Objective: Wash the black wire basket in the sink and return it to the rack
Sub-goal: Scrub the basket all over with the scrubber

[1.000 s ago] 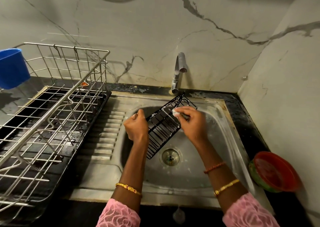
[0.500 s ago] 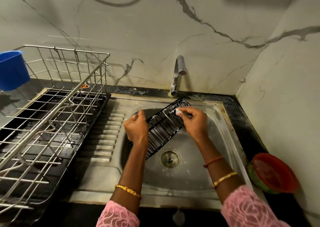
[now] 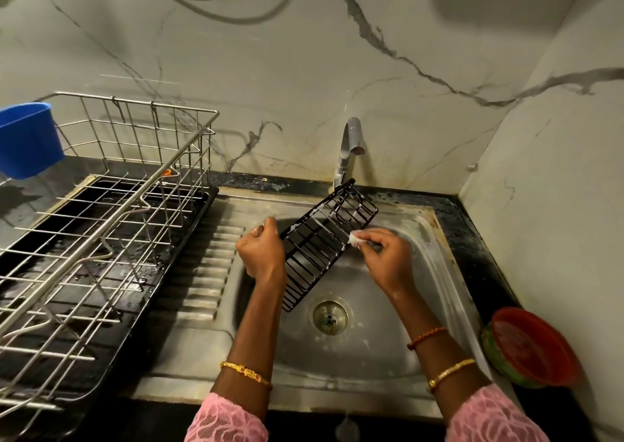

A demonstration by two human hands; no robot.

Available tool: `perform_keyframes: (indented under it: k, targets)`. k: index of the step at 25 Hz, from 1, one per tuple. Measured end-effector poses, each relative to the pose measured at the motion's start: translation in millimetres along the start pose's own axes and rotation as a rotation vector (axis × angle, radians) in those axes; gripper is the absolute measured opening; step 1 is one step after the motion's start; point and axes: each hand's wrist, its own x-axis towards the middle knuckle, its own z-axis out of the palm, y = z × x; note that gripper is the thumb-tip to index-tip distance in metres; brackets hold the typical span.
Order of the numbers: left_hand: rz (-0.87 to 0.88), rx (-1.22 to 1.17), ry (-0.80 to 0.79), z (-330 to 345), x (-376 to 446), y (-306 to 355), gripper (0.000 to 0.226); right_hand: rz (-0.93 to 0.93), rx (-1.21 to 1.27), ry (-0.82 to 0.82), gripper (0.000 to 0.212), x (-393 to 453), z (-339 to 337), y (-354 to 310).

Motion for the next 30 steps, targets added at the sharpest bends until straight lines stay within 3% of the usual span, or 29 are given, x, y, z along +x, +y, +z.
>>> perform_keyframes:
  k: [5,11,14,20,26,30]
  targets:
    - [0.026,-0.035,-0.010,2.7,-3.7,1.3,0.033,-0.022,0.016,-0.016,0.019,33.1,20.3,-36.5]
    - [0.034,-0.034,0.008,0.5,0.1,1.3,0.037,0.044,0.052,0.067,0.018,-4.0,1.0,0.3]
    - [0.055,-0.026,-0.016,-0.2,0.6,0.1,0.037,0.063,0.064,0.111,0.020,23.3,3.7,-7.9]
    - [0.106,-0.013,-0.056,3.3,-2.5,-1.2,0.044,-0.010,0.038,-0.003,0.017,54.2,23.7,-24.3]
    - [0.034,0.030,0.020,0.4,2.4,-6.4,0.040,0.016,-0.060,0.010,0.014,7.0,7.1,20.1]
    - [0.045,0.036,-0.006,3.6,0.8,-8.9,0.039,0.079,-0.003,0.038,0.016,32.3,14.5,-2.3]
